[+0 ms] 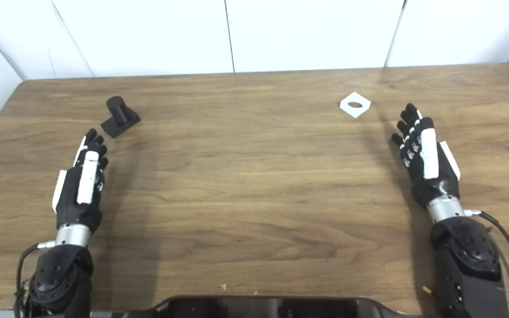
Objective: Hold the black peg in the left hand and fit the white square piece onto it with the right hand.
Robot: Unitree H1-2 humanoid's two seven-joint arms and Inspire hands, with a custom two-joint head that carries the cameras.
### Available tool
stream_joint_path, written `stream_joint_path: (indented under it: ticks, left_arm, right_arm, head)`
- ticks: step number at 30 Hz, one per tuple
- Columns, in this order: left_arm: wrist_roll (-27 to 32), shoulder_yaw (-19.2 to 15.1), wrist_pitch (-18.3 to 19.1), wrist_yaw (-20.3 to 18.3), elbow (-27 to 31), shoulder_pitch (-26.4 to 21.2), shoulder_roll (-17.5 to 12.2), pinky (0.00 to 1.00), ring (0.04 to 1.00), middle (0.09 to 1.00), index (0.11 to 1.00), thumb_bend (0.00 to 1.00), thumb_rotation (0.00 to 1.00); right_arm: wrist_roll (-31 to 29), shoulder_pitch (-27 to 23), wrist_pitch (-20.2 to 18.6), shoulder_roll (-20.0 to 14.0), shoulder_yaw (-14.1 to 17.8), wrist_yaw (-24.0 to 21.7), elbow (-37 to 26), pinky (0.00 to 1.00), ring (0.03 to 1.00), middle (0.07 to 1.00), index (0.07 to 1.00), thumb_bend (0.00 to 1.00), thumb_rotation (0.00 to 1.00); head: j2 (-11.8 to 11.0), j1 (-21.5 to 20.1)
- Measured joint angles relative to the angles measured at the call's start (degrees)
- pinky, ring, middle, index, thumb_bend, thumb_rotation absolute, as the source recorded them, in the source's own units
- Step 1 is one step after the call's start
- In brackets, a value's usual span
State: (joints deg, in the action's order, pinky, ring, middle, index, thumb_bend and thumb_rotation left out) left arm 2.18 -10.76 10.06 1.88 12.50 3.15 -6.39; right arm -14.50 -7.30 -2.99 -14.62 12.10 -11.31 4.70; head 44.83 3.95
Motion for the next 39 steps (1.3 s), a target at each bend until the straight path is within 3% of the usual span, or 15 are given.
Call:
stream_joint_path:
  ticks: [5, 9, 12, 17, 20, 25, 31, 36, 39]
  left_arm:
    - [-7.30, 0.73, 0.73, 1.52, 2.81, -0.15, -1.66, 1.00, 1.000, 1.000, 0.963, 0.53, 0.75]
    - [-16.95, 2.67, 4.95, 2.65, 5.97, -0.48, -3.11, 1.00, 1.000, 1.000, 0.929, 0.49, 0.68]
    - [-22.92, 3.75, 7.22, 2.67, 7.53, -1.31, -4.54, 1.00, 1.000, 1.000, 0.902, 0.49, 0.58]
    - [-30.73, 4.43, 11.47, 2.70, 8.29, -3.43, -5.56, 1.00, 1.000, 0.999, 0.841, 0.63, 0.34]
    - [-34.38, 4.97, 12.61, 2.78, 8.16, -4.02, -5.56, 1.00, 1.000, 1.000, 0.809, 0.71, 0.28]
    - [-42.72, 7.34, 16.47, 0.14, 7.75, -5.52, -7.03, 1.00, 1.000, 1.000, 0.777, 0.78, 0.28]
    - [-51.16, 8.23, 16.75, -3.01, 5.01, -7.26, -11.00, 1.00, 1.000, 1.000, 0.749, 0.79, 0.31]
    - [-55.25, 8.10, 16.87, -6.87, 3.56, -8.54, -11.66, 1.00, 1.000, 1.000, 0.739, 0.79, 0.33]
    - [-56.32, 8.10, 16.84, -7.26, 1.22, -9.89, -12.00, 1.00, 1.000, 1.000, 0.736, 0.80, 0.31]
  right_arm:
    - [0.00, -0.04, 0.04, 0.00, -0.06, -0.03, 0.08, 1.00, 1.000, 1.000, 1.000, 0.62, 1.00]
    - [0.00, -0.04, 0.18, -0.07, -0.34, -0.31, 0.15, 1.00, 1.000, 1.000, 1.000, 0.61, 1.00]
    - [-0.03, -0.06, 0.18, -0.06, -0.34, -0.37, 0.15, 1.00, 1.000, 1.000, 1.000, 0.61, 1.00]
    - [-0.01, -0.05, 0.28, -0.06, -0.35, -0.36, 0.16, 1.00, 1.000, 1.000, 1.000, 0.63, 1.00]
    - [-0.02, -0.04, 0.27, -0.06, -0.33, -0.36, 0.13, 1.00, 1.000, 1.000, 1.000, 0.63, 1.00]
    - [-0.16, 0.02, 0.16, -0.11, -0.34, -0.42, 0.05, 1.00, 1.000, 1.000, 1.000, 0.63, 1.00]
    - [-0.76, 0.03, 0.16, -0.18, -0.32, -0.58, 0.09, 1.00, 1.000, 1.000, 1.000, 0.64, 1.00]
    - [-0.77, 0.12, 0.15, -0.24, -0.32, -0.58, 0.08, 1.00, 1.000, 1.000, 1.000, 0.65, 1.00]
    - [-0.81, 0.10, 0.17, -0.23, -0.31, -0.58, 0.09, 1.00, 1.000, 1.000, 1.000, 0.65, 1.00]
  head:
    - [-0.53, 0.44]
    - [-0.62, 0.53]
    - [-0.79, 0.53]
    - [-0.88, 0.53]
    - [-0.97, 0.53]
    - [-1.15, 0.70]
    - [-1.58, 1.14]
    - [-1.94, 1.06]
    - [-2.20, 1.14]
